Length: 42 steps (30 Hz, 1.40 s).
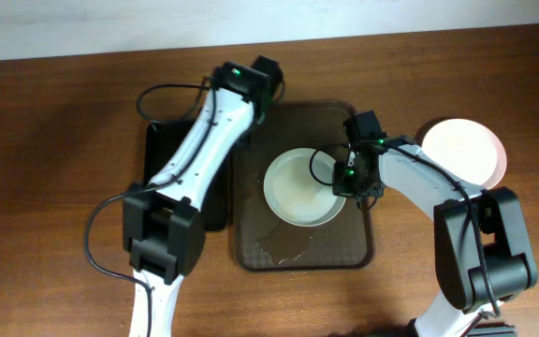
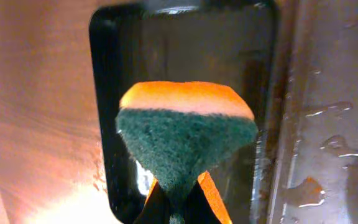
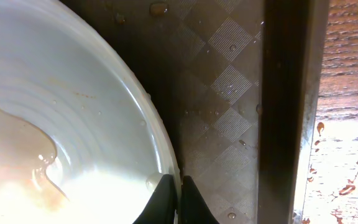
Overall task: Clean dirty plates on tray and stack at the side
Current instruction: 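Pick up the sponge with the left gripper and scrub the held plate, then lift the plate with the right gripper and place it on the stack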
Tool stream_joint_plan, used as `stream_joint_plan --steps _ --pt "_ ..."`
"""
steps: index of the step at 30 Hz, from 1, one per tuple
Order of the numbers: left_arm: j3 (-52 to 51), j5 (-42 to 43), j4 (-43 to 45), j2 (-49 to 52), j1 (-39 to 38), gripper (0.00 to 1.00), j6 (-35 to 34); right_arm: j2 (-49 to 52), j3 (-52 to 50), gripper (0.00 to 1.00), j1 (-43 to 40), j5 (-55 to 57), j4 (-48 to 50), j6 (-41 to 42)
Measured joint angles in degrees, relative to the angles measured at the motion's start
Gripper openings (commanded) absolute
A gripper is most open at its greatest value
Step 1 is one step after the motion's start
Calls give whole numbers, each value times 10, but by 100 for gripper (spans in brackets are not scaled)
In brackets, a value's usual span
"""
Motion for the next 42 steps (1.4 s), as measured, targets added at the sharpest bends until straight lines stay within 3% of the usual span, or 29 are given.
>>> stream_joint_plan --steps 9,11,16,17,18,21,27,34,42 --pt "0 181 -15 0 148 0 96 0 0 4 0 3 2 -21" --pt "-14 196 20 -2 162 6 107 0 0 4 0 3 2 -23" --pt "-109 223 74 -7 164 62 121 0 0 7 0 5 3 -28" --pt "-111 226 66 -7 164 90 121 0 0 12 0 8 5 -29" --pt "-111 227 64 -14 164 100 123 0 0 13 0 12 9 -32" --pt "-119 228 66 -75 164 100 124 3 -2 4 -1 20 21 -45" --pt "-110 228 37 -402 164 100 124 2 10 4 -4 -32 5 -85" --pt "-110 227 31 -482 164 100 124 -55 169 4 14 -34 -81 -134" --pt "-111 227 31 -487 164 100 124 -27 199 4 220 14 164 -146"
